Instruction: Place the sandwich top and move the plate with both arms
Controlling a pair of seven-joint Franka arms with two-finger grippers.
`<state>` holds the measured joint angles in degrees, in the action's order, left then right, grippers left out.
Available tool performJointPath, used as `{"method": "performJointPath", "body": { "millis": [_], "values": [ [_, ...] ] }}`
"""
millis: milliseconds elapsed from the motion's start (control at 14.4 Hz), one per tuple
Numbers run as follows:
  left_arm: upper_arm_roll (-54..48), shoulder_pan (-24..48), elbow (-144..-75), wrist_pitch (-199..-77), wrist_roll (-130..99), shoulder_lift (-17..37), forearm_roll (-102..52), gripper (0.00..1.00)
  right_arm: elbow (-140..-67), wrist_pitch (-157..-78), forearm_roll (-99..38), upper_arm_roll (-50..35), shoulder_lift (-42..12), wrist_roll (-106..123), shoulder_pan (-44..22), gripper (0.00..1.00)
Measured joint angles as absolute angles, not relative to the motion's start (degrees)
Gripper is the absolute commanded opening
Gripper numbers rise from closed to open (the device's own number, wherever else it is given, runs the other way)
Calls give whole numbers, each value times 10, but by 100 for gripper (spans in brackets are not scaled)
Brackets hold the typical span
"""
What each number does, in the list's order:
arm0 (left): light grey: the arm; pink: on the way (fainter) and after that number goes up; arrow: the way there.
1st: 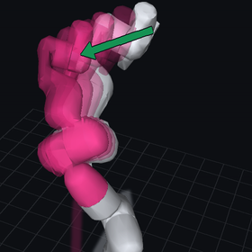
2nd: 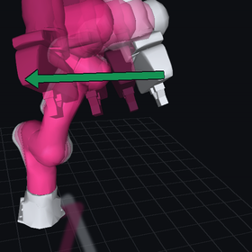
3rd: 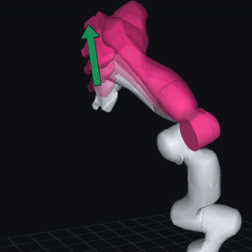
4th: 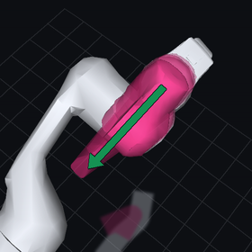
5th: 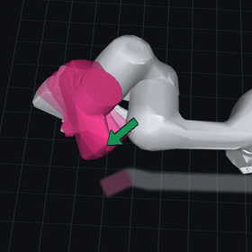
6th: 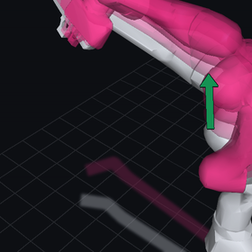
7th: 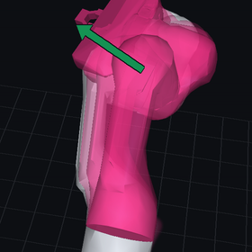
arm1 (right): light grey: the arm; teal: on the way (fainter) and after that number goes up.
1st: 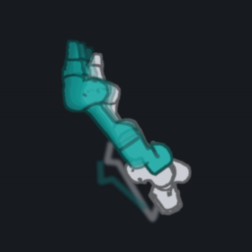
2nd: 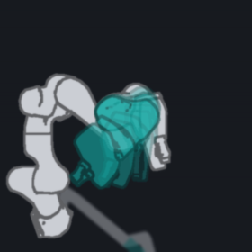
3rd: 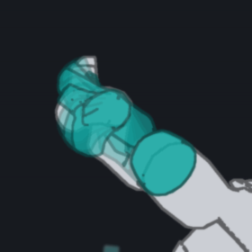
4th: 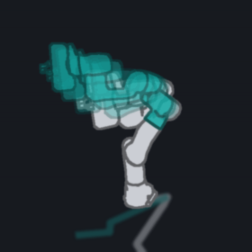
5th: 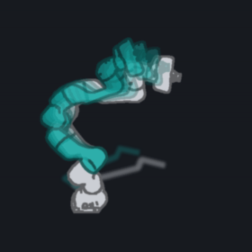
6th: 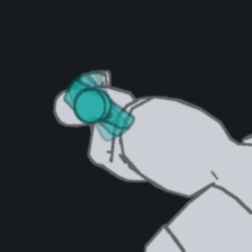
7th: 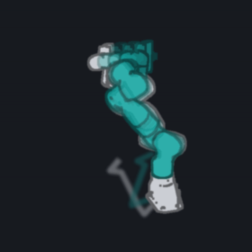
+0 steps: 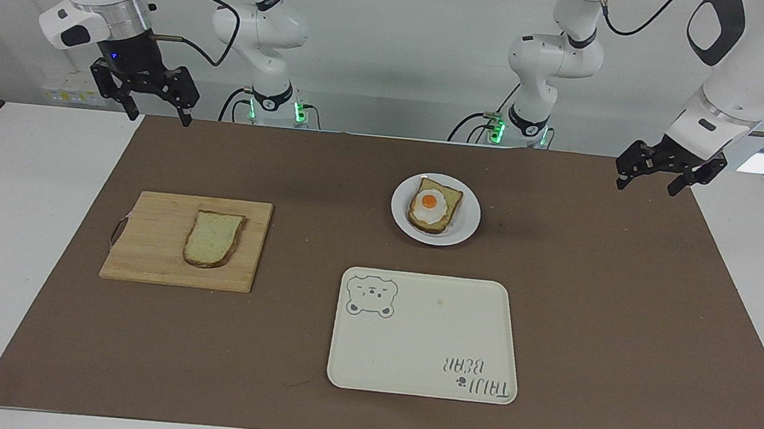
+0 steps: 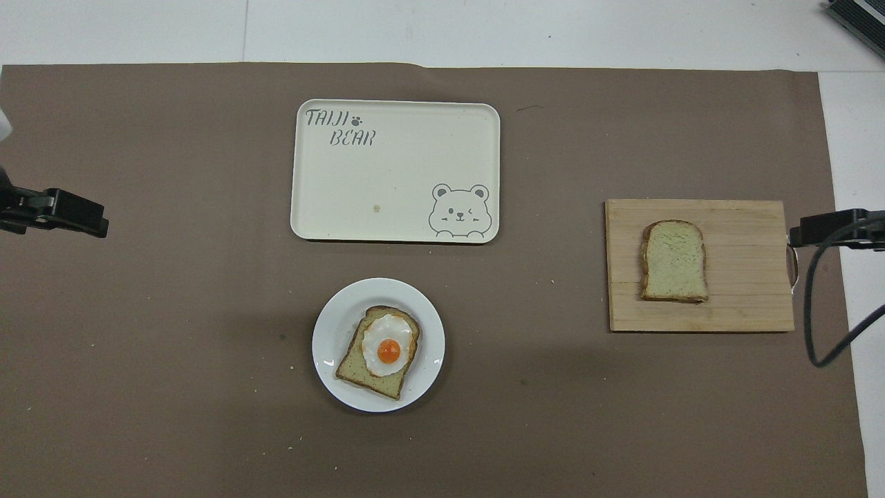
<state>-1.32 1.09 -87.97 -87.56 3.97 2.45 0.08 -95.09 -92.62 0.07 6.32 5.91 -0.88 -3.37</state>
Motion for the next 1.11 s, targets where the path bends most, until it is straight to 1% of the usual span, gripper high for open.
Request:
{"method": "performJointPath", "body": {
  "millis": [347,625,833,1110],
  "values": [
    [-13,11,-880,-876,40,25,1,100,-960,-935,0,63,56,-9,-34,100],
    [-13,11,-880,-876,40,25,1,100,-987,-984,0,62,37,19,-34,100],
    [-13,11,-880,-876,40,25,1,100,-1002,-1023,0,63,8,45,-31,100],
    [-13,11,-880,-876,40,25,1,100,-1006,-1084,-17,64,-45,66,-20,100]
  ]
}}
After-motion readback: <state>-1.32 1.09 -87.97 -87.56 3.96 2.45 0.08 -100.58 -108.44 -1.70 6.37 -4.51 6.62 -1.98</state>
